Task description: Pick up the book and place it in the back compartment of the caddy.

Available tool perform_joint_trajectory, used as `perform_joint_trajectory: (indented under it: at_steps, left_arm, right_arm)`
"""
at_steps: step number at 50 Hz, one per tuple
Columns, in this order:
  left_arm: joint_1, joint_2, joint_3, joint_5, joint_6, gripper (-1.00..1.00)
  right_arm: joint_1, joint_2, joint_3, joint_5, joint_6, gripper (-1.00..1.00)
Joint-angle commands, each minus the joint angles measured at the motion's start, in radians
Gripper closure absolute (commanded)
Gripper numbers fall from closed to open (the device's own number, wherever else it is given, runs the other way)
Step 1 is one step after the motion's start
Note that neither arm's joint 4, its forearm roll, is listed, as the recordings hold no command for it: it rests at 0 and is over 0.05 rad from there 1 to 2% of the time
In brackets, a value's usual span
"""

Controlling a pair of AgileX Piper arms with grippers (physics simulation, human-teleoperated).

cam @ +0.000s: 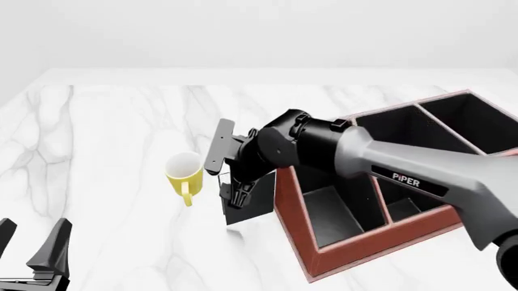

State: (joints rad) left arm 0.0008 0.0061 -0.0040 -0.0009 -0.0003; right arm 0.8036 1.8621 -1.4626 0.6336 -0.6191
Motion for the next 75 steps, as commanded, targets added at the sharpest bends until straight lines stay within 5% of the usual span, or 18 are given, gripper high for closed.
perform_joint_trajectory:
  at_steps: [1,42,43,75]
  left_arm:
    - [0.000,0.000,0.000,0.000,0.000,-1.00]
    - [0.000,0.000,0.000,0.000,0.000,-1.00]
    - [0.000,0.000,0.000,0.000,0.000,-1.00]
    - [0.000,0.000,0.000,0.000,0.000,-1.00]
  right_arm:
    - [-0.006,0.013,0.007,-0.004,-0.003,-1.00]
    - [-0.051,0.039,0.061,-0.029,-0.031,-1.00]
    - [-0.065,0.048,0.043,-0.027,-0.036,1.00]
    - [-0.043,-0.006,-0.010,0.004,-0.043,1.00]
